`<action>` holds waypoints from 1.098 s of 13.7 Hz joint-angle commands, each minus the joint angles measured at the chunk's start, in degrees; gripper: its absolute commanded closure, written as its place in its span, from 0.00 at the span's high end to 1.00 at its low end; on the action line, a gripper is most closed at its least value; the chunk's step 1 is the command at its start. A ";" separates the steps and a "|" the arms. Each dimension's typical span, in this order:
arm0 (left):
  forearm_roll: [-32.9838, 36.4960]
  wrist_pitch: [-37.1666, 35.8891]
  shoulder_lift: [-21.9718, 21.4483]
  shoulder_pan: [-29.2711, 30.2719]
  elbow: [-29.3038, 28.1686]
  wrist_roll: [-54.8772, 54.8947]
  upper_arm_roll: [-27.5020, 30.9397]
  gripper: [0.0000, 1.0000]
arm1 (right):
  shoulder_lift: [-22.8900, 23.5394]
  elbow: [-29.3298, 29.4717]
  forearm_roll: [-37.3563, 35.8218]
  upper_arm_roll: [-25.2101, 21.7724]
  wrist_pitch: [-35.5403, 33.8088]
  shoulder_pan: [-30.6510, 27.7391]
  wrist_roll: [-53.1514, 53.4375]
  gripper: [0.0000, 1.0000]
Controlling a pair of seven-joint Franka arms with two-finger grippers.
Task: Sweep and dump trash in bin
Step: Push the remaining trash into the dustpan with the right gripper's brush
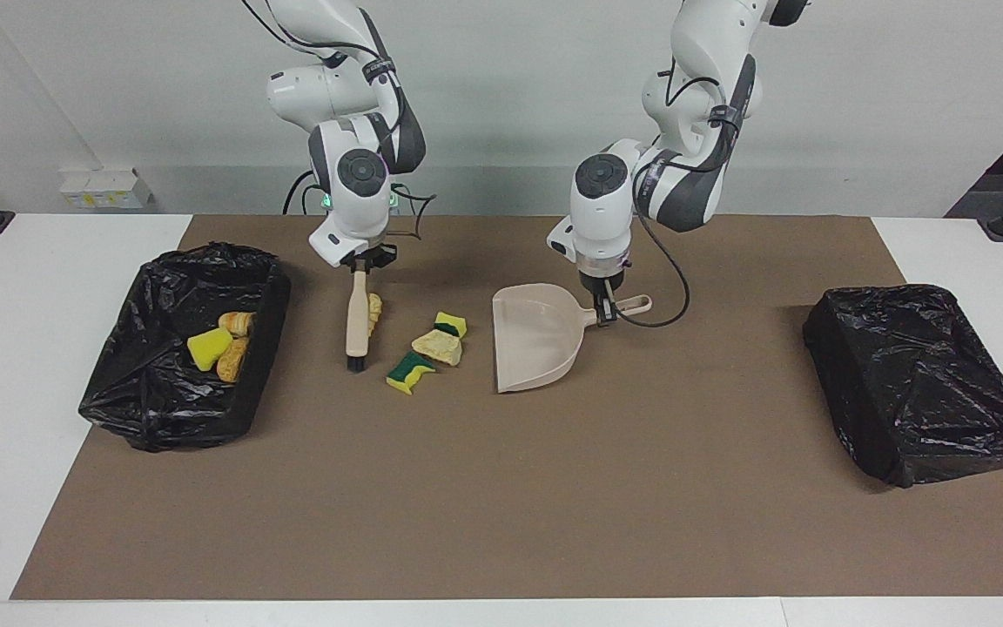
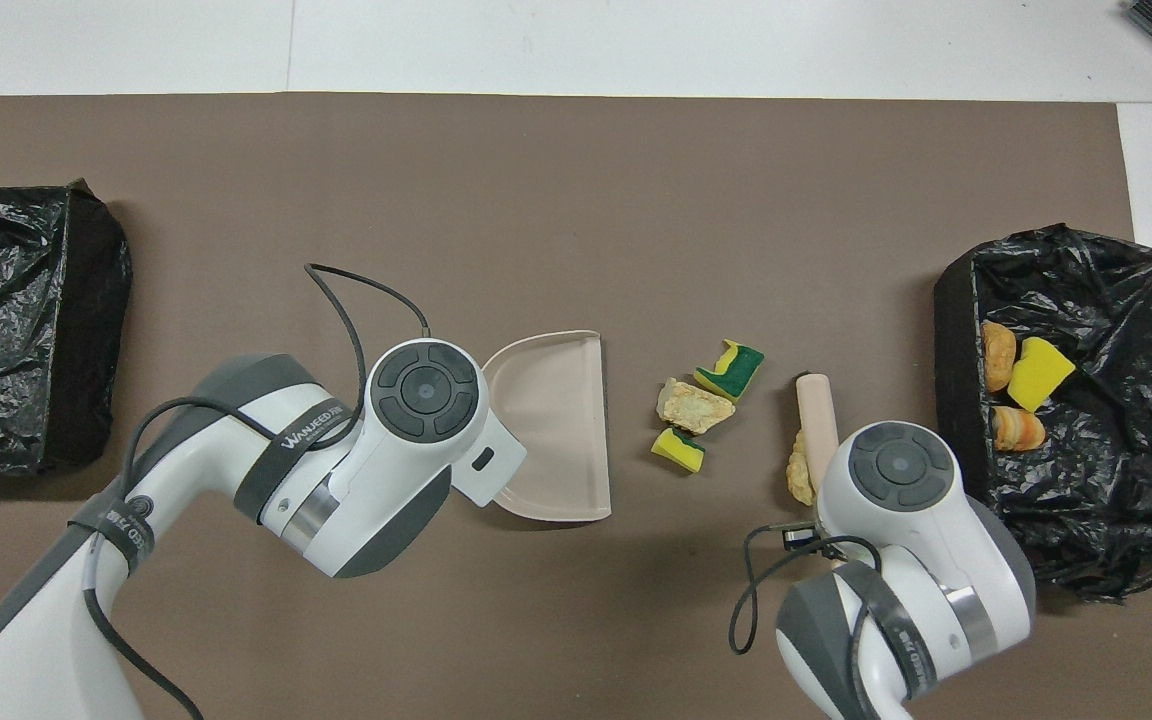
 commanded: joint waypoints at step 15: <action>-0.85 -2.11 0.86 -0.87 0.93 -3.92 0.10 0.00 | 14.00 18.82 40.76 1.05 1.71 14.86 -1.04 0.00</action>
